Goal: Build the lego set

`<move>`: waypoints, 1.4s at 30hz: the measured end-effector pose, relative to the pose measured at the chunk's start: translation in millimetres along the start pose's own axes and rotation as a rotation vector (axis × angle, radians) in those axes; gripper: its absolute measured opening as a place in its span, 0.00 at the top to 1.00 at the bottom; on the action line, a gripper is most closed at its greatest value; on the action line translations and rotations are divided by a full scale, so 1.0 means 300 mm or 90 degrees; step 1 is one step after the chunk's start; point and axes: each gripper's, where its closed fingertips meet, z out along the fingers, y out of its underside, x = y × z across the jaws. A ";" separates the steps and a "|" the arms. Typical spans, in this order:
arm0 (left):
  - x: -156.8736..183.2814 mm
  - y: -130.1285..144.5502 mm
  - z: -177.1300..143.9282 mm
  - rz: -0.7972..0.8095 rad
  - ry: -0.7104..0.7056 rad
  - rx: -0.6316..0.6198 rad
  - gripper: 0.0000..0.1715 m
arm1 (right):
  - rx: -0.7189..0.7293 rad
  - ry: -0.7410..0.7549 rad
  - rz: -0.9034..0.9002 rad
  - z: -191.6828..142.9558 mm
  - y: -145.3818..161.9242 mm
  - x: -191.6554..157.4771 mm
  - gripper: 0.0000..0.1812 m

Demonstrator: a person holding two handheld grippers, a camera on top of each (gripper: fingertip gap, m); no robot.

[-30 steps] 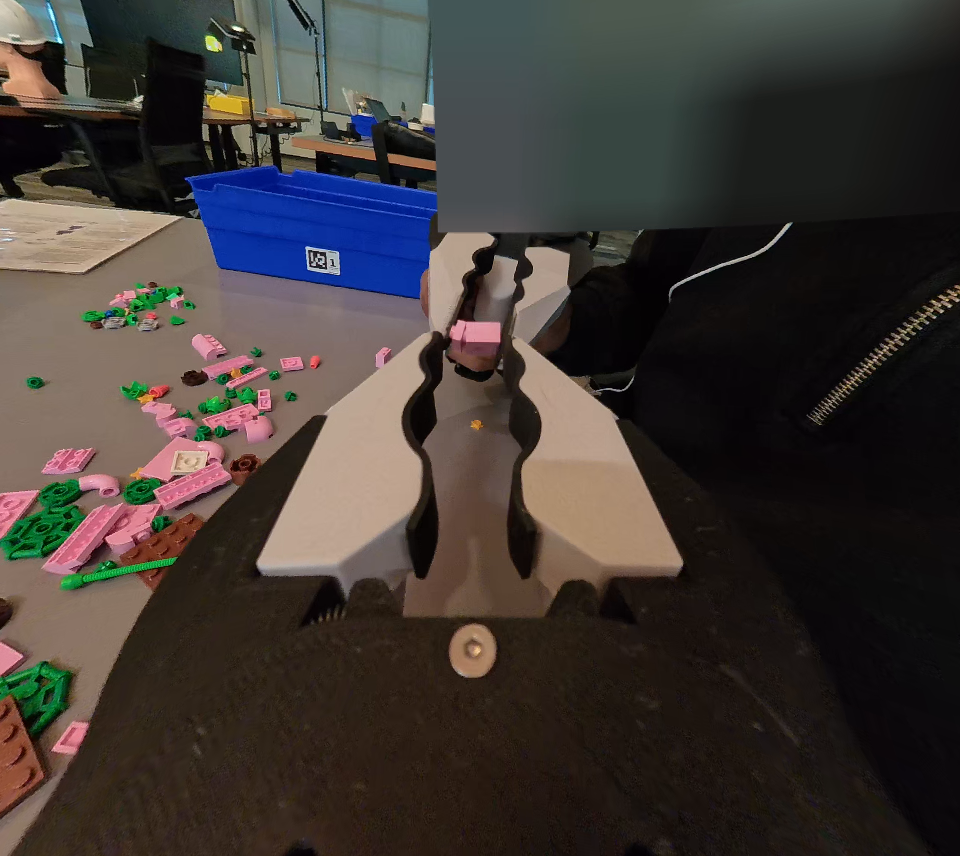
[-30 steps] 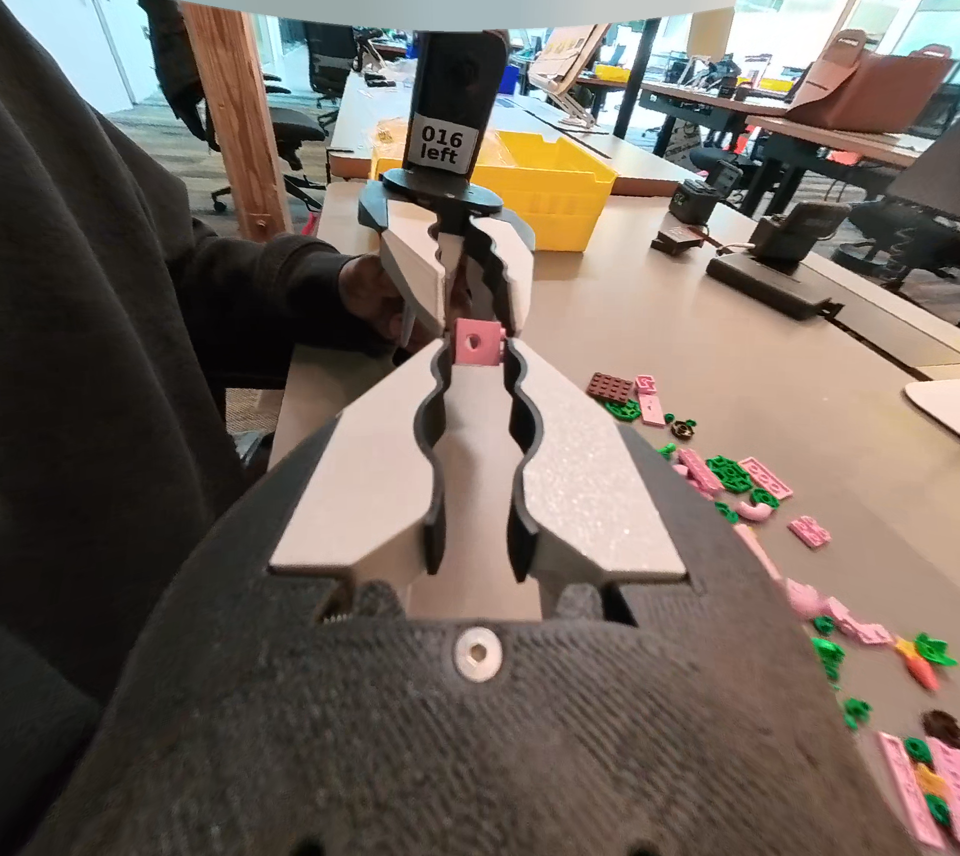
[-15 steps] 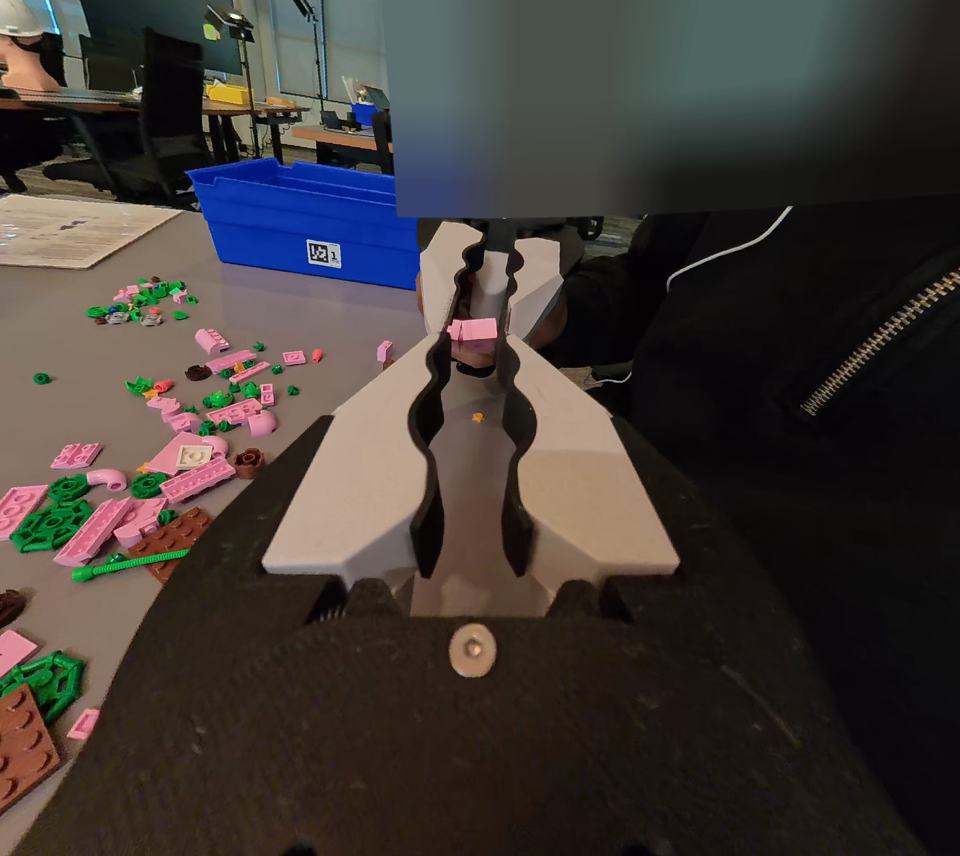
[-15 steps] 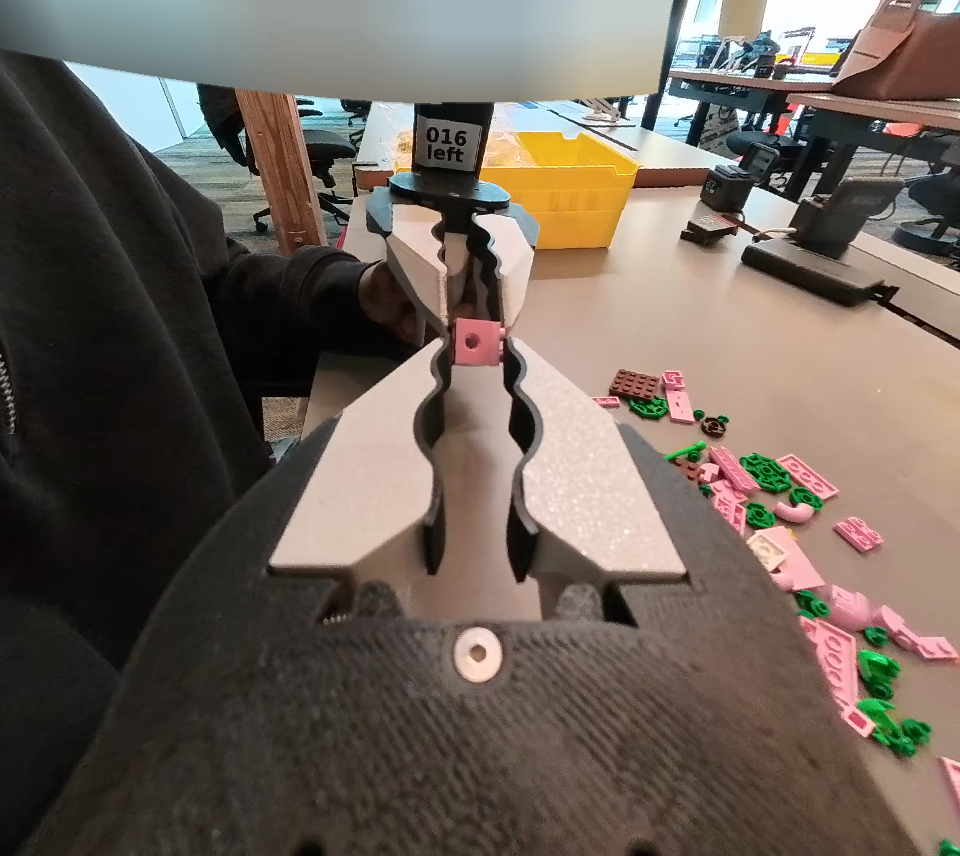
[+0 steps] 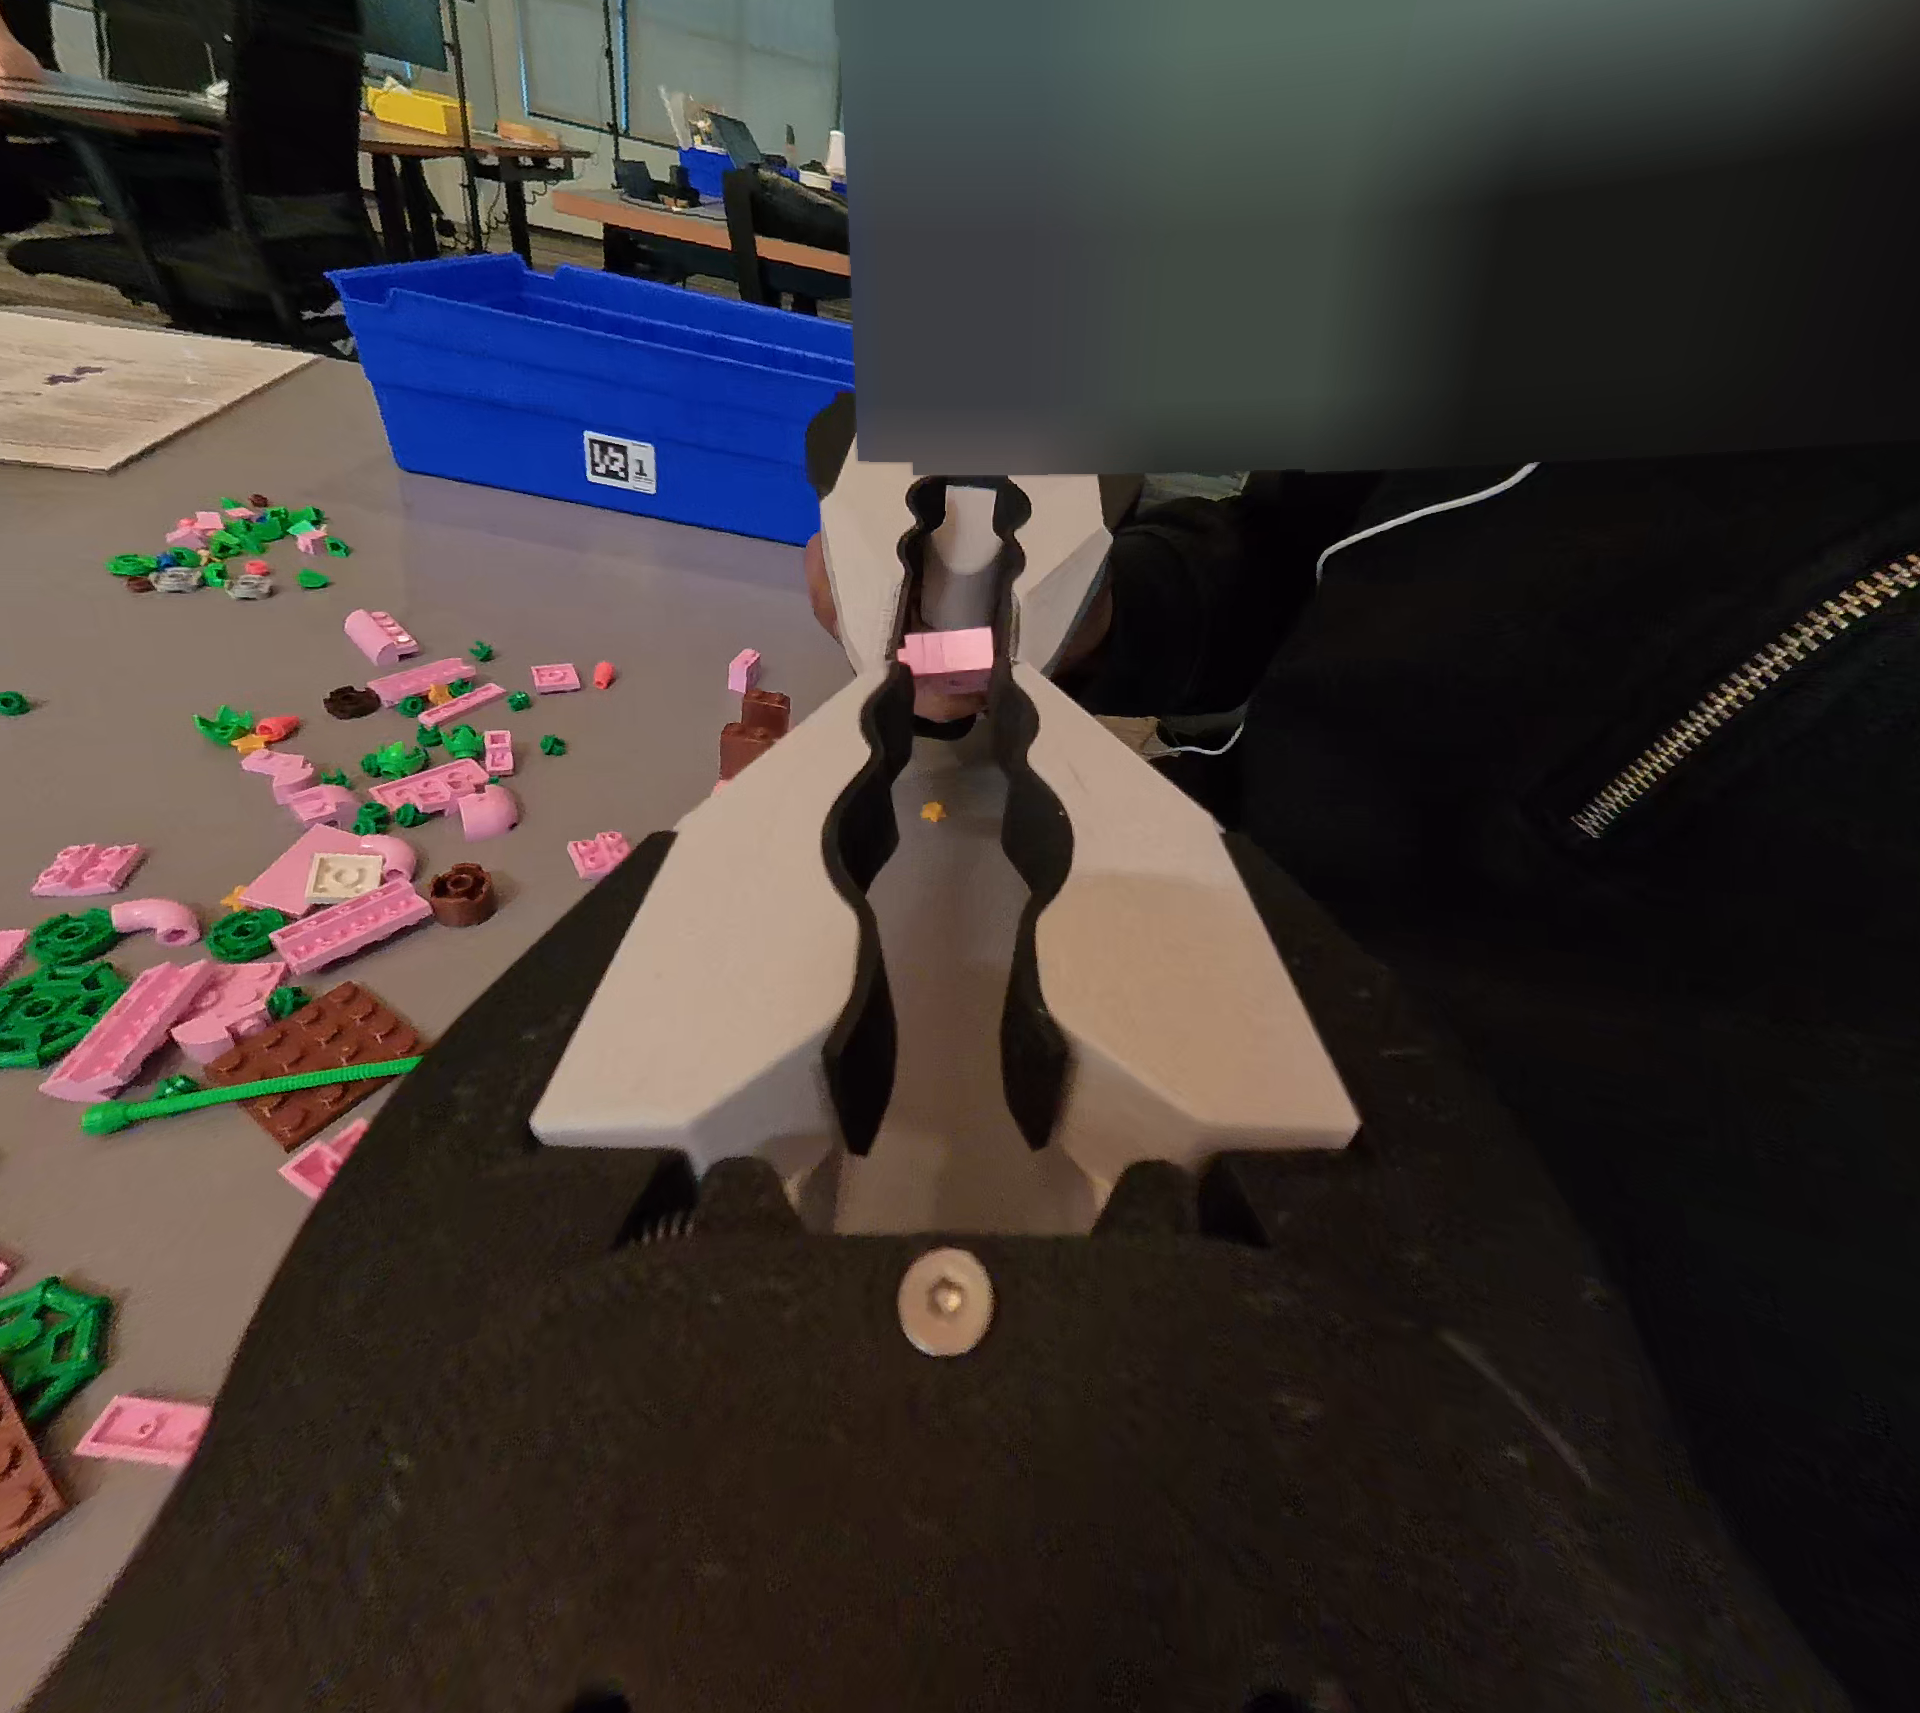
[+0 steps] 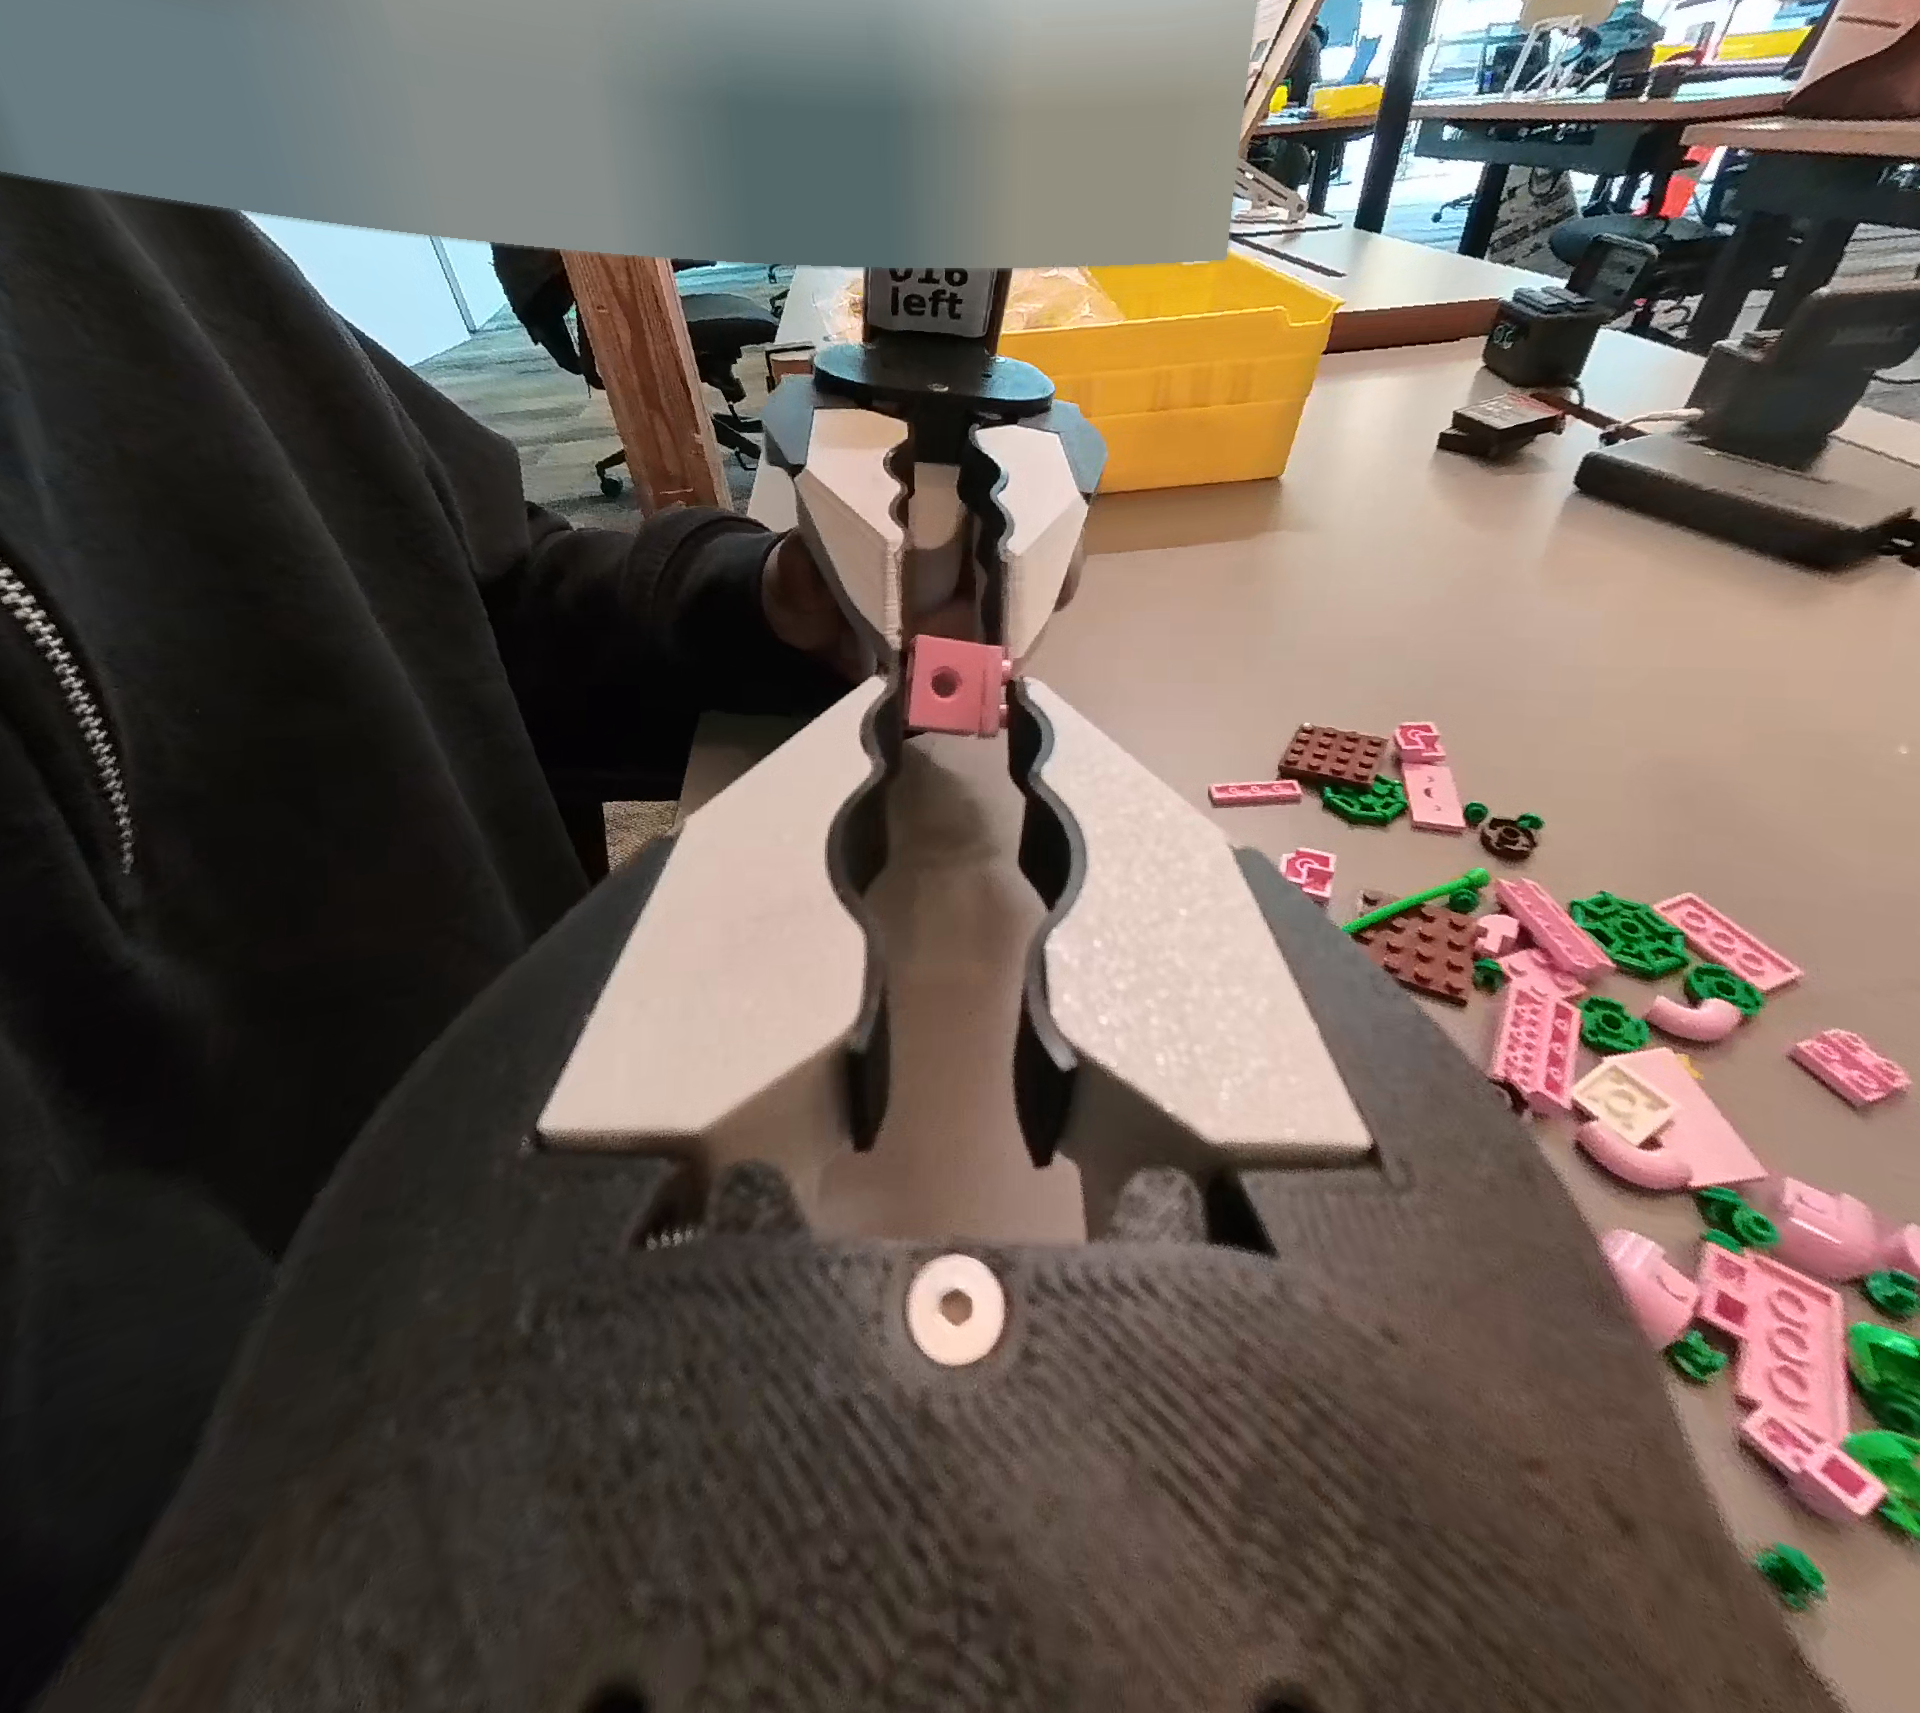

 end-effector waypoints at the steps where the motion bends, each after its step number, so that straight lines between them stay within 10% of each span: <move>1: 0.002 0.000 -0.001 -0.005 0.004 -0.001 0.92 | -0.001 0.000 -0.002 0.001 0.000 -0.004 0.90; 21: 0.000 0.004 0.005 0.049 -0.013 0.003 0.92 | -0.096 0.060 -0.118 0.008 0.007 0.007 0.90; 29: -0.071 0.031 0.002 -0.080 -0.024 0.000 0.78 | -0.184 0.195 -0.322 -0.009 0.050 0.078 0.91; 42: -0.084 0.058 -0.001 -0.125 -0.014 -0.021 0.93 | -0.257 0.239 -0.500 0.024 0.072 0.065 0.91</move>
